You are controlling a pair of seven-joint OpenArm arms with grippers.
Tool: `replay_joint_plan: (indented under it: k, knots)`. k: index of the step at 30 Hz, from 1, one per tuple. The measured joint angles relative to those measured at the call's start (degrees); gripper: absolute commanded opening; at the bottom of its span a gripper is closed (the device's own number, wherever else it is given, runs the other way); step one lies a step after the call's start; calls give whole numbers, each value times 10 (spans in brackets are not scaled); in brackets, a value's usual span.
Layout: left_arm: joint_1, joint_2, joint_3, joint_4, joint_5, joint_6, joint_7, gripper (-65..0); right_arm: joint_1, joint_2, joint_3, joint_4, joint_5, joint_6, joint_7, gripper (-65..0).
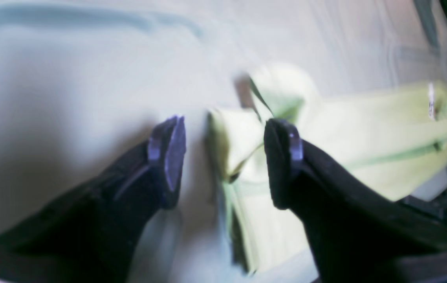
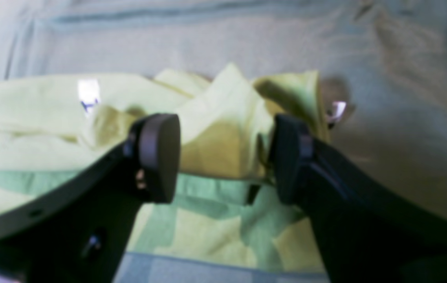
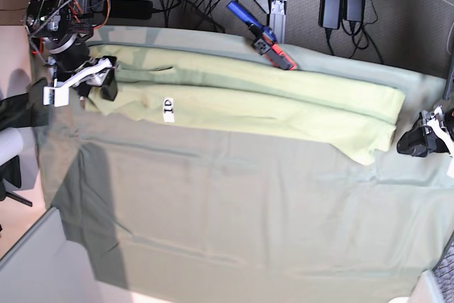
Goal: Fold the T-shirt properly
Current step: 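Regrasp the strip end with the left gripper and release the right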
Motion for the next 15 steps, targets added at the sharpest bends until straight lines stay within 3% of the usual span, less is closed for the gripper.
replay_joint_plan:
  k: [6, 15]
  knots:
    - [34, 3, 22, 0, -14, 0, 6, -224, 3, -30, 37, 49, 21, 0, 2, -281]
    - [36, 16, 50, 0, 11, 0, -14, -224, 3, -31, 37, 49, 20, 0, 0, -281]
